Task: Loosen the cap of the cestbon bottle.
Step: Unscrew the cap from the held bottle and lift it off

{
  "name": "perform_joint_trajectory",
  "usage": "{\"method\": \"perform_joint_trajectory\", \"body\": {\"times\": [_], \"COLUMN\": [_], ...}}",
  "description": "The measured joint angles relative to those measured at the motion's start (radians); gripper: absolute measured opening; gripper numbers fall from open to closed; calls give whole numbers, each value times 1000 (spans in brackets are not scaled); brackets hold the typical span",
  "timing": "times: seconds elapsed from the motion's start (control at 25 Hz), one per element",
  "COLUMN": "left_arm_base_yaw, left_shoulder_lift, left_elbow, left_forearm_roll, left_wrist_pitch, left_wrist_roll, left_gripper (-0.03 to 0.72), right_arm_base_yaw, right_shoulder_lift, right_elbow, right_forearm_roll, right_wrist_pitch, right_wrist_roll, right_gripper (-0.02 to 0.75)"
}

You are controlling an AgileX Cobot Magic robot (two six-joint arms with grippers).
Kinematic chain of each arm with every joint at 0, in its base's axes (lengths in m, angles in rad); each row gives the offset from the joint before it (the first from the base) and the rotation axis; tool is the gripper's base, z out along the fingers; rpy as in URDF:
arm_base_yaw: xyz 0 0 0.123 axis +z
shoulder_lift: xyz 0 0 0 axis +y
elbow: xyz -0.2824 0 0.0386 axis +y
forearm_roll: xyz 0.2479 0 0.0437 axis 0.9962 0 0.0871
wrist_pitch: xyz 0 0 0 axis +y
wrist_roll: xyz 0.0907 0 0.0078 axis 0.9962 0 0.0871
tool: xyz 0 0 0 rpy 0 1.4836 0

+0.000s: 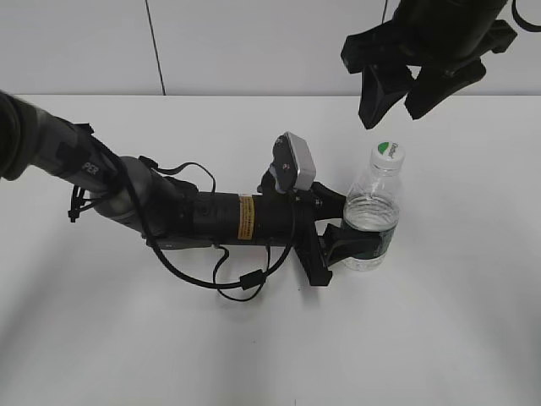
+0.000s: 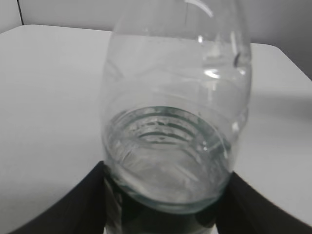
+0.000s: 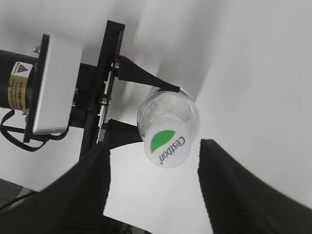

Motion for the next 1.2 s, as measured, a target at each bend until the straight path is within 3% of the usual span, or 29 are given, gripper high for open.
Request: {"method": "perform_joint_trajectory", "body": {"times": [1.0,1.2], "left_arm_base_yaw": [0,0], "left_shoulder_lift": [0,0], "left_elbow": [-1,-1], "left_forearm_roll": [0,0], "left_wrist_pitch": [3,3], "left_wrist_roll": [-2,-2], "left_gripper": [374,374], "right_arm_base_yaw": [-23,-23], "right_shoulder_lift": [78,79], "right_elbow": [27,30], "right_forearm_roll": [-12,-9], "right_wrist_pitch": [2,2], "right_wrist_roll": [5,5], "right_gripper": [444,393]}}
